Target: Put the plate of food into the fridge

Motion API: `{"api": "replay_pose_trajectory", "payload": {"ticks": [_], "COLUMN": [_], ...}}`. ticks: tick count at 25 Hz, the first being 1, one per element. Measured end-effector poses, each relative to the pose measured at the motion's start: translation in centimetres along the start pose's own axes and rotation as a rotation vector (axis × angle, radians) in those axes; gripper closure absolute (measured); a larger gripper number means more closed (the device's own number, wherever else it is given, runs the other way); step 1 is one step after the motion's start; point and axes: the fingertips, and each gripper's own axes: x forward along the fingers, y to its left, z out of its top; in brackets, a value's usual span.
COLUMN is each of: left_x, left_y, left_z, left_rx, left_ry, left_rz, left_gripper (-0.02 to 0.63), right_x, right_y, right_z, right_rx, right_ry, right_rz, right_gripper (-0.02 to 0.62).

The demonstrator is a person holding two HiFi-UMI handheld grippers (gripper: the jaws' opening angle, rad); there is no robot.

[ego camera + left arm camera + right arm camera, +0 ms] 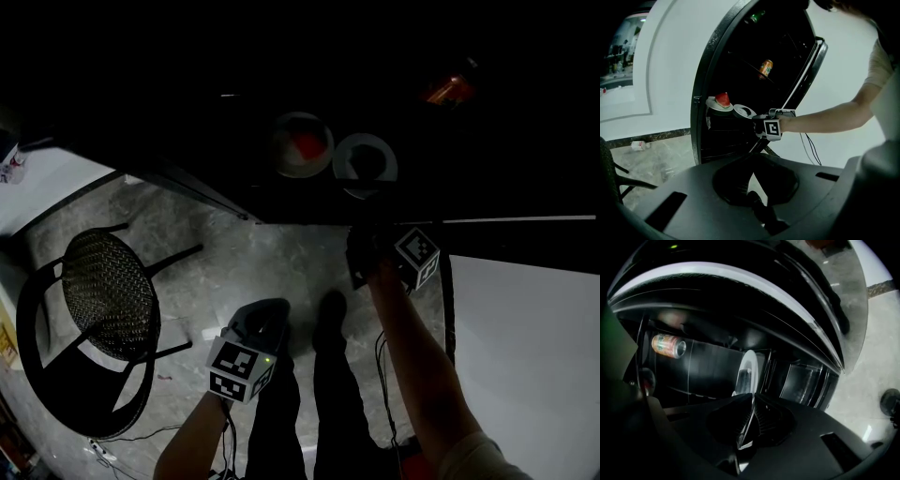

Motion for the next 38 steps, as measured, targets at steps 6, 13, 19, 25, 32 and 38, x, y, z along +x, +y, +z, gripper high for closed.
{"api": "replay_pose_trajectory", "payload": {"ticks": [6, 13, 19, 25, 32, 38], "left_x": [-0.1, 0.0, 0.4, 0.8, 1.0, 1.0], "left_y": [0.2, 0.3, 1.0, 1.9, 2.0, 2.0], "left_z": [-0.4, -0.7, -0.4, 0.5, 1.0, 0.7], "left_rx": [-0.011, -0.014, 0.003, 0.028, 0.048, 0.048], "left_ry": [0.002, 0.010, 0.017, 0.014, 0.011, 0.015], "left_rz": [0.003, 0.005, 0.018, 0.032, 0.034, 0.035], "left_gripper": [0.596, 0.597, 0.596, 0.597, 0.597, 0.597], "right_x": [0.7, 1.3, 1.7, 1.8, 1.9, 1.7], "right_y": [0.3, 0.5, 0.9, 0.9, 1.0, 1.0], "right_z": [0.2, 0.5, 1.0, 1.0, 0.9, 0.8], "right_rx": [-0.014, -0.024, -0.039, -0.043, -0.029, -0.016], "right_ry": [0.003, -0.002, -0.011, -0.009, -0.010, -0.003], "right_rz": [-0.001, 0.005, 0.005, 0.011, 0.005, 0.010], "right_gripper": [0.563, 0.562, 0.563, 0.563, 0.563, 0.563]}}
